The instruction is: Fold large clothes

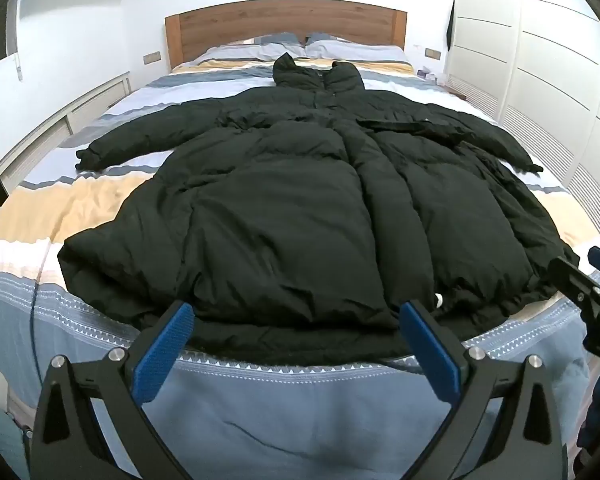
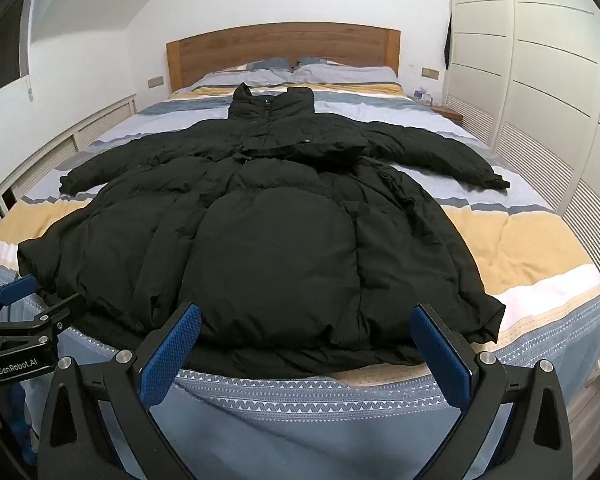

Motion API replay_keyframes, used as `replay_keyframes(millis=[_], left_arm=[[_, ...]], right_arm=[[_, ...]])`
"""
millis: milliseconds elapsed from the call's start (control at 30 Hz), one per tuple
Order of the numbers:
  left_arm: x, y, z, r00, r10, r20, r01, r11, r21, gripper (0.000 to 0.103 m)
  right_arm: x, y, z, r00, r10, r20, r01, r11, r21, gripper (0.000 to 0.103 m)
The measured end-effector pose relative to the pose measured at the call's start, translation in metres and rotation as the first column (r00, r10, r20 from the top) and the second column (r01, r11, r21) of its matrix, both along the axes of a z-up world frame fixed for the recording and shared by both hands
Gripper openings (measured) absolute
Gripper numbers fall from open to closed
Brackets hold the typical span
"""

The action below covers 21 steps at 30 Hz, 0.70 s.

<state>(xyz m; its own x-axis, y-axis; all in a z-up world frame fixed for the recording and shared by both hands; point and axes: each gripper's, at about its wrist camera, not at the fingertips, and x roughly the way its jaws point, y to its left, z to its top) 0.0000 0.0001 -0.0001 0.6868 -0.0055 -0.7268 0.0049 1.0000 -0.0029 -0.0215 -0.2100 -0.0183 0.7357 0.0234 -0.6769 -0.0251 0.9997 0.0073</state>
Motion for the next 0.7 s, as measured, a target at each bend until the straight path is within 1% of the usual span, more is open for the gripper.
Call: replay_keyframes(millis=[300,333,500,700], left_arm=[[0.000,0.000,0.000,1.000,0.004,-0.004,-0.004,1.000,0.008,0.103],[0.000,-0.007,-0.003,1.000,0.007,-0.006,-0.007,1.000,0.011,0.103],[0.001,-0.009,-0.008,1.000,0.010,-0.012,-0.010,1.000,0.007,0.103],[0.004,-0.007,-0.009,1.000,0.012,-0.017,-0.012,1.000,0.005,0.103]], right_arm=[[0.000,0.000,-0.001,1.000,0.000,-0.006,0.000,1.000,0.002,0.102],[0.000,0.000,0.000,1.000,0.001,-0.006,-0.001,1.000,0.002,0.102],[-0.001,-0.004,0.003,1.000,-0.001,-0.009,0.001,1.000,0.000,0.102],[0.001,0.001,-0.004,1.000,-0.002,-0.013,0.002,1.000,-0.001,0.102]])
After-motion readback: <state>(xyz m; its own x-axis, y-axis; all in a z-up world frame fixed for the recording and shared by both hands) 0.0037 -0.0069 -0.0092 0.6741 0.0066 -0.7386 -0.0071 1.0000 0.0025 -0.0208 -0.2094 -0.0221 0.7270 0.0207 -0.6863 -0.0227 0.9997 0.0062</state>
